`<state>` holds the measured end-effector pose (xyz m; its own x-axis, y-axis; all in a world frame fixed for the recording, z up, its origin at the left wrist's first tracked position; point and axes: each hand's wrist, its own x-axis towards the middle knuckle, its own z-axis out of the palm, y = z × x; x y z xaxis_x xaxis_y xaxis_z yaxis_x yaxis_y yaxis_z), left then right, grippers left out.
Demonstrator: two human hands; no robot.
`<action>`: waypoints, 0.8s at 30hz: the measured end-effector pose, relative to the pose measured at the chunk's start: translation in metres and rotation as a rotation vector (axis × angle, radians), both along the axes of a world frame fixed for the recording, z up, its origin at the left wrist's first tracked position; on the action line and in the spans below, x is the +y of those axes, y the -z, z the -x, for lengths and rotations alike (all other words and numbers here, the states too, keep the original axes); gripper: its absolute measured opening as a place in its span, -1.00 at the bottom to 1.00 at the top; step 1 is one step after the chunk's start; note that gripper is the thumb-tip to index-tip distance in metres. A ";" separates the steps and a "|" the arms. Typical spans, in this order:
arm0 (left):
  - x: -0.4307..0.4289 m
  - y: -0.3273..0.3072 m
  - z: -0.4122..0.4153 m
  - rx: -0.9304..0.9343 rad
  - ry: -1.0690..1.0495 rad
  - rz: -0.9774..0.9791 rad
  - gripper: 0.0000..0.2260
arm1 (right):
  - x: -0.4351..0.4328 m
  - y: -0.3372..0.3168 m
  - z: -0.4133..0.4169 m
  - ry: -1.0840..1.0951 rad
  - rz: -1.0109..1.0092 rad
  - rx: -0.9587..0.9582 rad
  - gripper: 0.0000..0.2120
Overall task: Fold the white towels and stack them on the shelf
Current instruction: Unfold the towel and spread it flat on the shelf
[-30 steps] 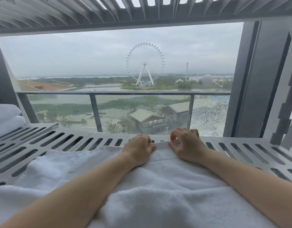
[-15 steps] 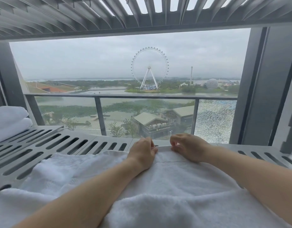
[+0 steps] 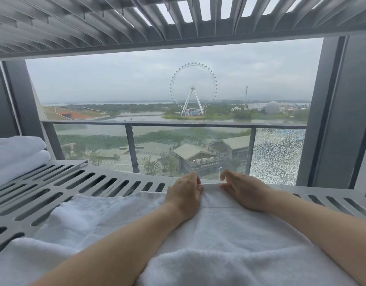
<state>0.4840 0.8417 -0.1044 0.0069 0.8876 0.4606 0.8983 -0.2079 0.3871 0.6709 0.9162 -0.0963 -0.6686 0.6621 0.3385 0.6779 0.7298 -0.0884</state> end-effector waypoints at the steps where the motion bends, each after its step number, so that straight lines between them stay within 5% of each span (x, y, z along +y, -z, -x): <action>1: 0.000 0.000 0.000 0.008 -0.003 0.004 -0.92 | 0.000 0.000 0.000 0.000 -0.016 -0.024 -0.80; 12: -0.003 -0.014 0.021 0.424 0.086 0.165 -0.73 | 0.003 -0.024 -0.022 0.133 -0.252 -0.316 -0.47; 17: -0.015 -0.016 0.042 0.457 0.076 0.263 -0.78 | -0.001 -0.021 -0.018 0.200 -0.043 -0.348 -0.64; 24: -0.043 -0.016 0.081 0.336 0.037 0.206 -0.70 | -0.037 -0.012 0.072 -0.006 0.198 -0.075 -0.72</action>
